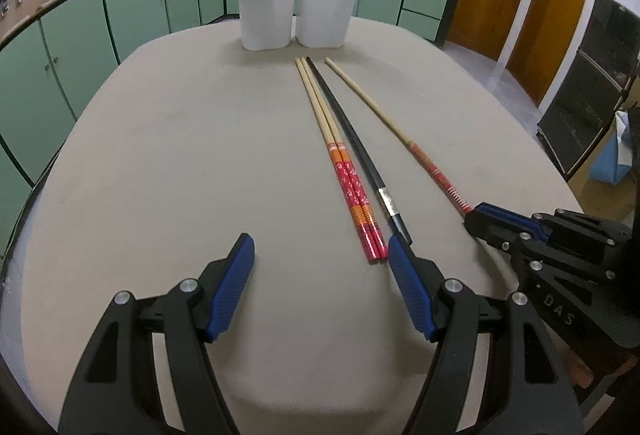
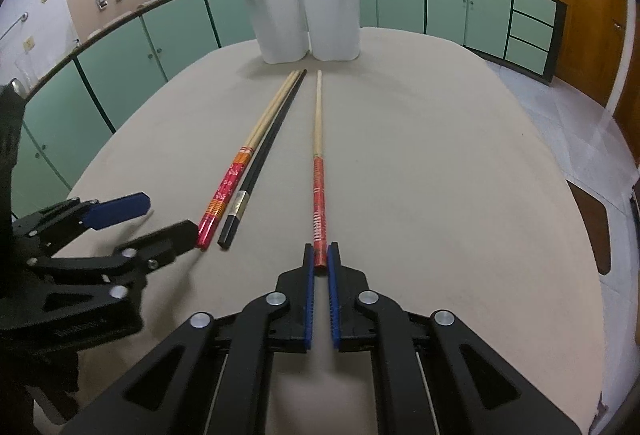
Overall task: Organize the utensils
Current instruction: 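Close the right tool on the wooden chopstick with a red tip, then close the left tool on a red-patterned chopstick while the right tool holds its chopstick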
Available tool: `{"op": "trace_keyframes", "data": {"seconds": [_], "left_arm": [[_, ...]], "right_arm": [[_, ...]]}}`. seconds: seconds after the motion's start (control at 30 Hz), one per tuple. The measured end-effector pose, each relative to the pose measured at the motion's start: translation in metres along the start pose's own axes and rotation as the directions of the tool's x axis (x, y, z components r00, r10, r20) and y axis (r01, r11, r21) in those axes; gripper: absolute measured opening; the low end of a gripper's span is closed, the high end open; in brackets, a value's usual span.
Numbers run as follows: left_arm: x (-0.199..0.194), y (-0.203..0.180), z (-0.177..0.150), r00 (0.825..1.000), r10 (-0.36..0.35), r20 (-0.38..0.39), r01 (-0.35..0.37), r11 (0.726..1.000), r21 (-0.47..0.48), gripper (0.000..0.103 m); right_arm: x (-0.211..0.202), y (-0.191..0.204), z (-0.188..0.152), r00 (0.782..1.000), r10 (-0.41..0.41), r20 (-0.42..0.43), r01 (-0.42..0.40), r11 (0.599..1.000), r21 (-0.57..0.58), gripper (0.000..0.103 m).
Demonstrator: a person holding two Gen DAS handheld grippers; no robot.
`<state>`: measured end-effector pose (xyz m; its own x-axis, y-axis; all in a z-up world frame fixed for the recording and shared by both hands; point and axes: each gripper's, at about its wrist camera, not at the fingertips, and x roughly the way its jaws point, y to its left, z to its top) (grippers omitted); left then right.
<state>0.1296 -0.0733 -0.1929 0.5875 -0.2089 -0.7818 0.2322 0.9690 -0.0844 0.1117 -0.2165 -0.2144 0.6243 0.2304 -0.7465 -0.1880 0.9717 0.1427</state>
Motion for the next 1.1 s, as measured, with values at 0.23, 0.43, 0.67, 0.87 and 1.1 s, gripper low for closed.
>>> {"op": "trace_keyframes", "data": {"seconds": [0.23, 0.43, 0.67, 0.87, 1.1], "left_arm": [[0.004, 0.002, 0.000, 1.000, 0.009, -0.002, -0.009, 1.000, -0.005, 0.068], [0.000, 0.004, -0.003, 0.999, 0.032, 0.003, -0.032, 0.999, -0.009, 0.068], [-0.007, 0.021, -0.005, 0.998, 0.062, 0.003, -0.062, 0.997, -0.053, 0.067], [-0.012, 0.017, -0.011, 0.999, 0.047, 0.007, -0.047, 0.998, -0.042, 0.067], [-0.008, 0.015, -0.008, 0.999, 0.048, 0.010, -0.047, 0.998, -0.032, 0.064]], "right_arm": [[0.000, 0.001, 0.001, 1.000, 0.002, 0.000, -0.002, 1.000, 0.000, 0.006], [0.000, 0.002, 0.000, 1.000, -0.001, -0.001, 0.001, 1.000, -0.003, 0.006], [-0.001, 0.001, 0.000, 1.000, 0.011, 0.003, -0.011, 1.000, 0.001, 0.009], [-0.008, 0.004, -0.007, 0.998, 0.065, 0.011, -0.065, 0.998, -0.018, 0.027], [-0.007, 0.002, -0.004, 0.998, 0.059, 0.010, -0.059, 0.998, -0.008, 0.027]]}}
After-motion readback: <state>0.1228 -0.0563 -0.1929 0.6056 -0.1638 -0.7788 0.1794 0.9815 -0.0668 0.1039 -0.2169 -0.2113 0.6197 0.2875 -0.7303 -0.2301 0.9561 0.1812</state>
